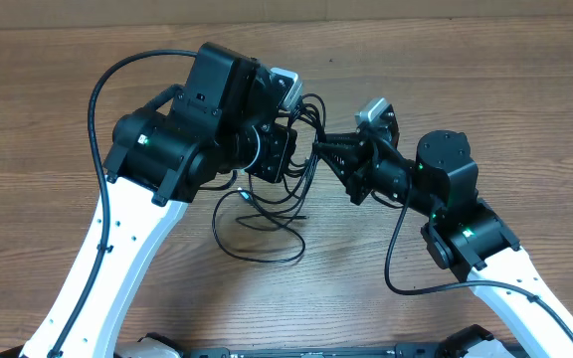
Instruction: Untangle cables
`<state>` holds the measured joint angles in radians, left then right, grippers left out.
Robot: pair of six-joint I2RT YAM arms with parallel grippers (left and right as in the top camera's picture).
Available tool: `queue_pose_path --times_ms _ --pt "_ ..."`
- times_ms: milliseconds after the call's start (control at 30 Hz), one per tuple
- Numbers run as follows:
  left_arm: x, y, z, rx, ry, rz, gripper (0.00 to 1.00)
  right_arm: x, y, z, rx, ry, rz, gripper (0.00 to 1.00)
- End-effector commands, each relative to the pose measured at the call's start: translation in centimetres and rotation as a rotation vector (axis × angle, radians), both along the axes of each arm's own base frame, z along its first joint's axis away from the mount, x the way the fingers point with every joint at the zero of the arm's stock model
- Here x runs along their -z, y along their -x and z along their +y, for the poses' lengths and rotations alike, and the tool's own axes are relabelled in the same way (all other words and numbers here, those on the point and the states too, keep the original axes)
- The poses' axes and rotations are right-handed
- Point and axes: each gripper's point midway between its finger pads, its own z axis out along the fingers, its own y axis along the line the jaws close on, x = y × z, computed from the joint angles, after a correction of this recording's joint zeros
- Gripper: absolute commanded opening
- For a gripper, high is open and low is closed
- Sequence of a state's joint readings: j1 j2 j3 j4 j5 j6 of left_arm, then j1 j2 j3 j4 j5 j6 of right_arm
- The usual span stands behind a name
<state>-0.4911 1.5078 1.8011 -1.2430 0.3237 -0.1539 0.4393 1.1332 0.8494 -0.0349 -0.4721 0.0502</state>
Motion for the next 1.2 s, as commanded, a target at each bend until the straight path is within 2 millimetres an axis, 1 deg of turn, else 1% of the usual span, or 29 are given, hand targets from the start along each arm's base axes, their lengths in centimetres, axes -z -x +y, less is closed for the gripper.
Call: queue_pose_path --times_ms 0,67,167,267,467,533,633,700,800,833,900,1033,1167 --pt "-0.3 0.3 -0.7 0.016 0.031 0.013 0.04 -1.1 -0.1 0.1 -0.004 -0.012 -0.029 0.09" --pt "-0.4 0.2 -0.7 0.013 0.035 0.008 0.04 -1.1 -0.1 0.1 -0.004 -0.012 -0.029 0.04" --pt "-0.4 -0.3 -0.5 -0.022 0.03 0.0 0.04 -1.1 0.0 0.2 -0.015 -0.015 -0.028 0.04" --pt "-0.3 -0.9 0.1 -0.084 0.013 0.0 0.04 -1.2 0.8 0.8 -0.069 -0.027 -0.022 0.04" --pt "-0.4 -2.2 1.0 -0.205 0.007 -0.012 0.04 -1.2 3.2 2.0 -0.221 -0.047 -0.005 0.04" --pt "-0.6 -2.8 1.3 -0.259 0.01 -0.022 0.04 -1.0 4.5 2.4 -0.3 -0.041 -0.007 0.04" --pt "-0.9 -3.7 1.8 -0.348 0.026 -0.025 0.04 -0.5 5.7 2.7 -0.368 -0.04 0.02 0.04" --pt "-1.0 -4.2 2.4 -0.414 0.032 -0.026 0.04 -0.3 6.5 2.8 -0.414 -0.034 0.02 0.04" --pt "-0.9 -4.9 3.6 -0.539 0.028 -0.024 0.04 -0.4 7.2 3.0 -0.451 -0.045 0.026 0.04" --pt "-0.8 -5.1 4.2 -0.6 0.025 -0.019 0.04 -0.5 7.3 3.0 -0.461 -0.05 0.021 0.04" --pt "-0.7 -5.2 5.0 -0.665 0.022 -0.011 0.04 -0.7 7.2 3.0 -0.461 -0.052 0.011 0.04" --pt "-0.3 -5.1 5.9 -0.733 0.002 -0.002 0.04 -1.0 7.1 3.1 -0.46 -0.056 -0.007 0.04" --pt "0.2 -4.8 7.7 -0.865 -0.019 0.02 0.04 -0.8 6.2 2.9 -0.395 -0.06 0.029 0.04"
